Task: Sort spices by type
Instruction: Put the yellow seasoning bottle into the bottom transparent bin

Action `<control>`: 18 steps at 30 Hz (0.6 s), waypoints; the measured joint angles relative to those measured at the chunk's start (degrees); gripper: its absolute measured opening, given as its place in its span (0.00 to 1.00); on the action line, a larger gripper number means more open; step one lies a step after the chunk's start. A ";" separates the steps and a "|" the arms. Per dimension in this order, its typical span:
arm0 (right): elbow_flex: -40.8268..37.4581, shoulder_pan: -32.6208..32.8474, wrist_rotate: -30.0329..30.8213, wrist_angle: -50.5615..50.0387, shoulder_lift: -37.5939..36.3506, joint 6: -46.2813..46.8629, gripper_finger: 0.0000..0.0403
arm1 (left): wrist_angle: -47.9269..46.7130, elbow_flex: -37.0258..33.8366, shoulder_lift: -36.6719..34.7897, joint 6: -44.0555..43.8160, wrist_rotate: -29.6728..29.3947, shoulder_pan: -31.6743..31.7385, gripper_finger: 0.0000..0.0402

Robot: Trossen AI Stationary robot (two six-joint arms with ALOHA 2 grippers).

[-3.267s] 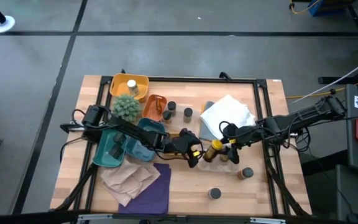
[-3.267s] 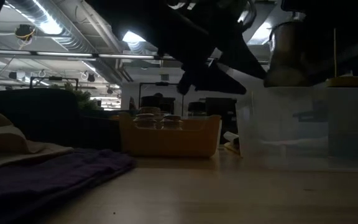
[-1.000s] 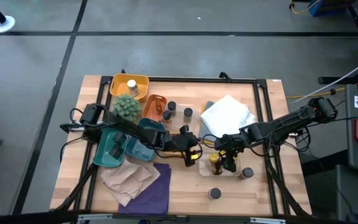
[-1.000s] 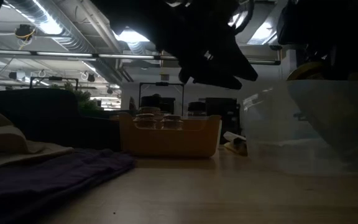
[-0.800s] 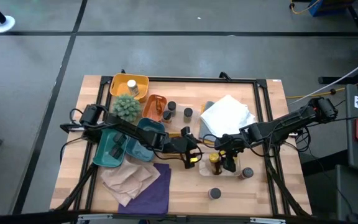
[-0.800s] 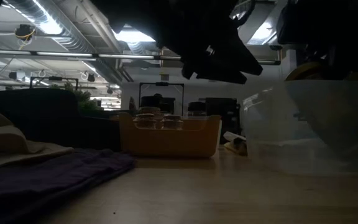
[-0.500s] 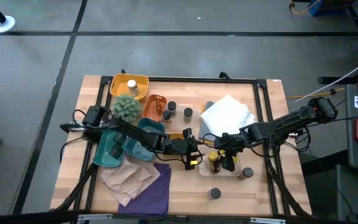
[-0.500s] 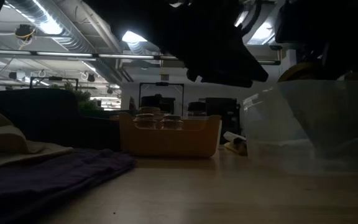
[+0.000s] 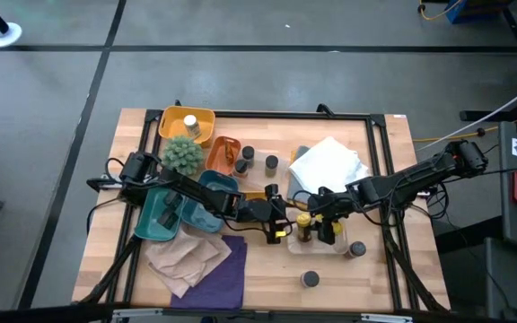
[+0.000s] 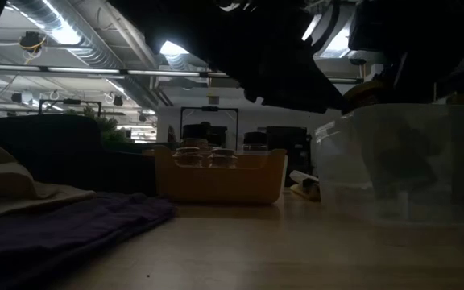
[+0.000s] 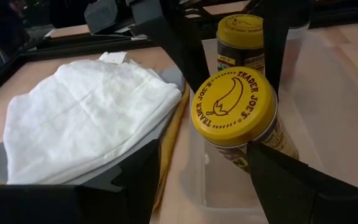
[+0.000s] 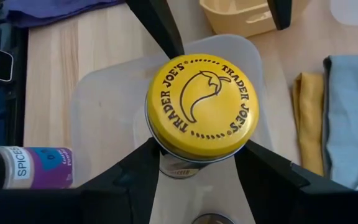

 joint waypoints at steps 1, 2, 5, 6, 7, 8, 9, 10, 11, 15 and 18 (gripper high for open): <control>0.00 0.00 0.10 0.07 0.00 0.00 0.50 | 0.02 0.00 0.00 0.34 0.02 0.09 0.55; 0.00 0.01 0.48 0.08 0.00 0.02 0.50 | 0.02 0.00 0.00 0.48 0.04 0.12 0.55; 0.00 0.00 1.22 0.03 0.00 0.16 0.50 | 0.02 0.00 0.00 0.77 0.07 0.31 0.55; 0.00 0.00 1.17 0.03 0.00 0.15 0.50 | 0.02 0.00 0.00 0.95 0.04 0.31 0.55; 0.00 0.01 1.14 0.06 0.00 0.15 0.50 | 0.04 0.00 0.00 1.07 0.02 0.31 0.55; 0.00 0.02 1.14 0.08 0.00 0.15 0.50 | 0.04 0.00 0.00 1.20 0.04 0.31 0.55; 0.00 0.00 1.16 0.12 0.00 0.15 0.50 | 0.06 0.00 0.00 1.37 0.04 0.31 0.55; 0.00 0.02 1.14 0.14 0.00 0.15 0.50 | 0.07 0.00 0.00 1.37 0.04 0.31 0.55; 0.00 0.02 1.15 0.14 0.00 0.08 0.50 | 0.09 0.00 0.00 1.38 0.04 0.31 0.55; 0.00 0.00 1.16 0.22 0.00 -1.29 0.52 | 0.11 0.00 0.00 1.38 0.02 0.31 0.55; 0.00 0.00 1.33 0.62 0.00 -1.42 0.56 | 0.29 0.00 0.00 1.38 0.06 0.31 0.55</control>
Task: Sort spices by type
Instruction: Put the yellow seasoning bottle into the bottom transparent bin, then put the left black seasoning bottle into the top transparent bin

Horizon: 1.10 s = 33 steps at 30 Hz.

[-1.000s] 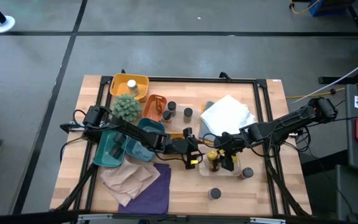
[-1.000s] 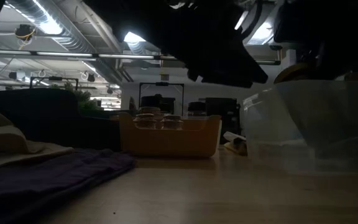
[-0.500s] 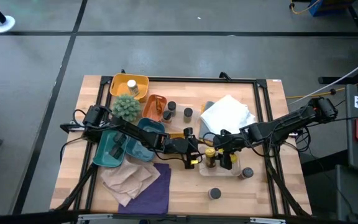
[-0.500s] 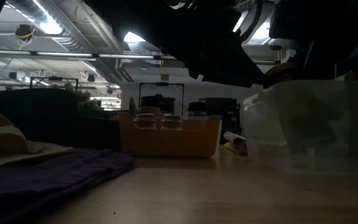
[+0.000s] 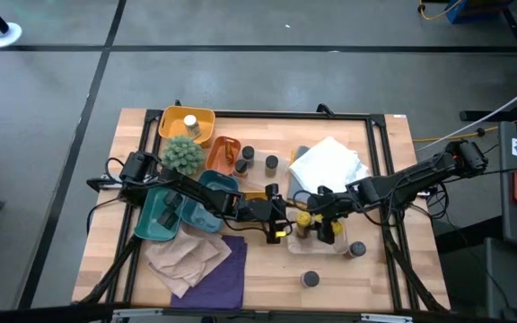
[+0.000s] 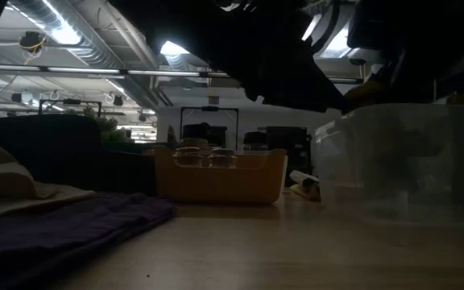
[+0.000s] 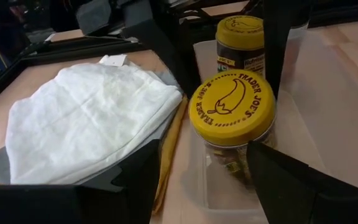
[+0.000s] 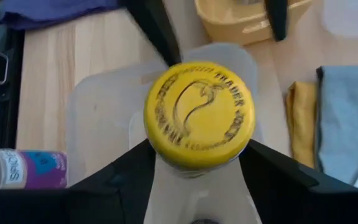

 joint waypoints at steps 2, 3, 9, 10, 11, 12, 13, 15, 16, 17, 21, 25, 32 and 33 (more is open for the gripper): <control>0.00 0.00 0.13 0.30 0.00 -0.09 0.60 | 0.03 0.01 0.00 0.00 -0.13 0.00 0.55; 0.00 -0.02 0.19 0.33 0.00 -0.09 0.61 | 0.08 0.02 0.00 0.00 -0.13 0.00 0.55; 0.11 0.00 -0.46 0.56 -0.02 -0.11 0.67 | 0.00 0.04 0.00 1.58 -0.39 0.09 0.55; 0.11 0.00 -0.90 0.51 -0.03 -0.10 0.67 | 0.00 0.04 0.00 1.93 -0.39 0.09 0.55; 0.11 0.00 -1.44 0.41 -0.04 -0.13 0.67 | -0.02 0.04 0.00 2.31 -0.39 0.06 0.55; 0.11 0.00 -2.04 0.27 -0.04 -0.13 0.67 | -0.06 0.04 0.00 2.38 -0.39 0.01 0.55; 0.11 0.00 -2.62 0.05 -0.04 -0.14 0.67 | -0.11 0.04 0.00 2.39 -0.40 -0.09 0.55; 0.11 0.00 -3.80 -0.86 -0.03 -0.12 0.67 | -0.23 0.04 0.00 2.67 -0.39 -0.11 0.55; 0.11 0.00 -4.35 -1.23 -0.03 -0.10 0.67 | -0.23 0.04 0.00 2.84 -0.39 -0.11 0.55; 0.11 0.00 -4.66 -1.42 -0.04 -0.11 0.67 | -0.21 0.04 0.00 2.93 -0.37 -0.11 0.55; 0.11 0.00 -5.40 -1.54 -0.02 -0.01 0.67 | -0.23 0.04 -0.02 2.52 -0.37 -0.16 0.55; 0.11 0.00 -5.40 -1.62 -0.03 0.04 0.67 | -0.77 0.04 -0.02 2.31 -0.34 -0.22 0.55; 0.42 0.00 -5.98 -3.96 -0.03 0.09 0.67 | -5.78 0.07 -1.57 -0.90 -0.15 -0.22 0.55; 1.03 0.00 -5.99 -5.74 -0.04 0.09 0.67 | -6.33 0.07 -2.09 -1.19 -0.10 -0.22 0.55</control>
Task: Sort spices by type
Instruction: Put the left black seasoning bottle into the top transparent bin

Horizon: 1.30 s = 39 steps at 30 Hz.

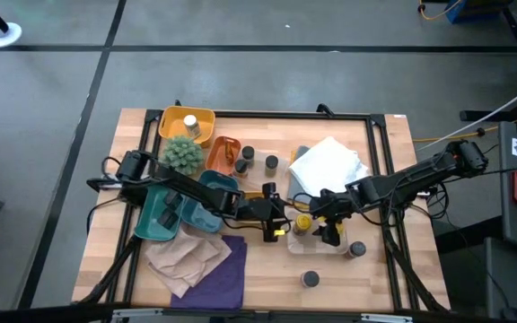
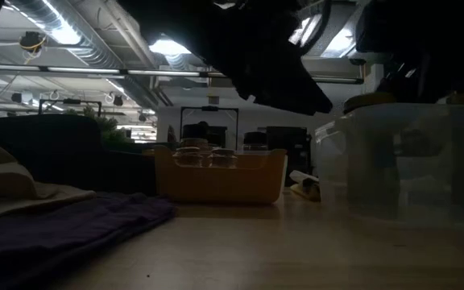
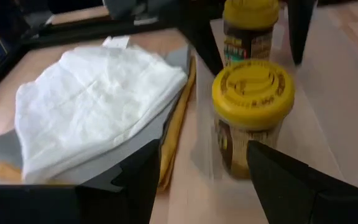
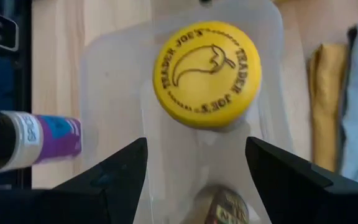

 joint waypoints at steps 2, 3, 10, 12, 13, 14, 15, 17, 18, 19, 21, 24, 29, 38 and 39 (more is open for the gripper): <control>1.93 0.00 0.14 -3.88 -0.01 0.00 0.67 | -2.00 0.00 -1.16 -0.14 0.02 0.00 0.55; 3.00 0.00 0.48 -5.71 -0.06 0.01 0.67 | -2.19 0.00 -1.63 -0.17 0.04 0.00 0.55; 10.43 0.07 1.10 -14.85 -0.05 0.02 0.67 | -4.76 0.02 -6.30 -0.06 0.11 -0.02 0.55; 12.21 0.07 1.09 -15.75 -0.04 0.02 0.67 | -6.11 0.02 -7.64 -0.08 0.11 -0.02 0.55; 13.03 0.07 1.06 -15.75 -0.07 0.02 0.67 | -6.76 0.02 -8.32 -0.06 0.11 -0.07 0.55; 13.79 0.07 0.89 -15.77 -0.04 0.02 0.67 | -7.70 0.02 -9.14 -0.06 0.12 -0.09 0.55; 14.45 0.07 0.63 -15.96 -0.04 0.02 0.67 | -8.64 0.02 -9.85 -0.06 0.11 -0.14 0.55; 15.70 0.07 0.48 -15.79 -0.04 0.02 0.67 | -10.10 0.02 -11.21 -0.21 0.11 -0.35 0.55; 16.18 0.07 0.10 -15.74 -0.04 0.02 0.67 | -11.23 0.02 -11.80 -0.29 0.11 -0.53 0.55; 16.49 0.08 -0.37 -15.42 -0.04 0.04 0.67 | -12.10 0.02 -12.42 -0.34 0.11 -0.74 0.55; 16.87 0.65 -1.11 -14.63 -0.04 0.76 0.67 | -14.35 0.02 -13.79 -0.34 0.12 -1.19 0.55; 17.02 2.65 -1.34 -12.61 -0.04 1.86 0.67 | -17.67 0.02 -15.63 -0.73 0.13 -2.21 0.55; 17.02 9.06 0.65 -7.47 -0.04 1.99 0.67 | -22.96 0.02 -18.37 -1.52 0.09 -4.63 0.55; 17.07 21.96 13.21 -1.33 1.50 1.54 0.67 | -24.11 0.02 -19.02 -4.28 0.13 -8.16 0.55; 17.07 23.09 14.56 -0.95 1.87 1.54 0.67 | -24.11 0.02 -19.02 -4.86 0.13 -8.37 0.55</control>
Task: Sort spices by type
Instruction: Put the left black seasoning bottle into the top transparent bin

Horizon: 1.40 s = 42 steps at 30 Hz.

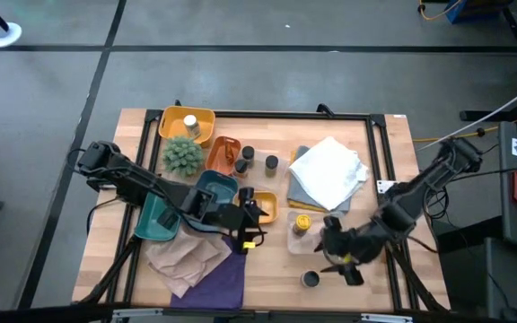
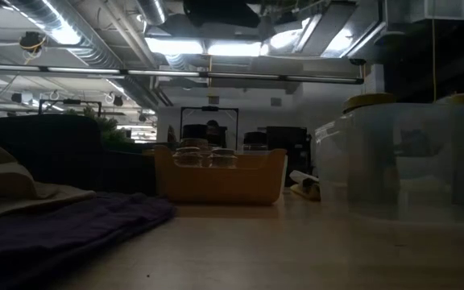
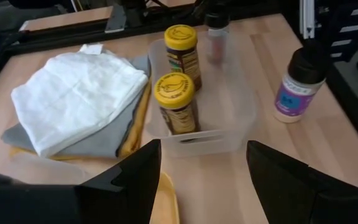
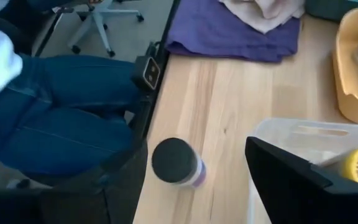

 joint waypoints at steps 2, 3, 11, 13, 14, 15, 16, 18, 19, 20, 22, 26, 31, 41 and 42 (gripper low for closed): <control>0.00 2.16 2.18 0.08 1.03 0.00 0.67 | 0.15 0.00 0.00 -1.12 0.00 -0.28 0.55; 0.00 3.05 3.10 0.07 1.65 0.00 0.67 | 0.17 0.00 0.00 -1.78 0.00 -0.37 0.55; -0.02 7.75 6.51 0.50 8.98 -0.21 0.67 | 0.15 0.00 0.00 -5.21 -0.02 -0.64 0.55; -0.02 7.84 6.64 1.21 10.65 -0.22 0.67 | 0.15 0.00 0.00 -5.32 -0.02 -0.63 0.55; -0.02 7.84 6.64 1.32 11.33 -0.23 0.67 | 0.18 0.00 0.00 -5.37 -0.02 -0.63 0.55; -0.04 7.84 6.65 1.32 11.89 -0.23 0.67 | 0.17 0.00 0.00 -5.39 -0.02 -0.61 0.55; -0.04 7.75 6.66 1.39 12.33 -0.23 0.67 | 0.17 0.00 0.00 -5.55 -0.02 -0.61 0.55; -0.04 7.67 6.66 1.47 12.94 -0.23 0.67 | 0.18 0.00 0.00 -6.19 -0.03 -0.61 0.55; -0.07 7.67 6.66 1.38 12.97 -0.23 0.67 | 0.18 0.00 0.00 -6.32 -0.04 -0.61 0.55; -0.07 7.67 6.67 1.43 12.95 -0.23 0.67 | 0.15 0.00 0.00 -6.50 -0.02 -0.61 0.55; -0.07 7.67 6.67 1.73 12.95 -0.23 0.67 | 0.11 0.00 0.01 -6.53 -0.02 -0.61 0.55; -0.07 7.67 6.60 2.65 12.95 -0.23 0.67 | 0.11 0.00 0.02 -6.60 -0.03 -0.61 0.55; -0.07 7.67 6.44 2.59 12.95 -0.23 0.67 | 0.10 0.00 0.02 -6.65 -0.03 -0.61 0.55; -0.07 7.66 6.20 2.93 16.23 -0.25 0.67 | 0.09 -0.02 0.04 -6.65 -0.03 -0.61 0.55; -0.07 7.67 6.00 3.06 16.76 -0.24 0.67 | 0.09 -0.02 0.07 -6.65 -0.03 -0.61 0.55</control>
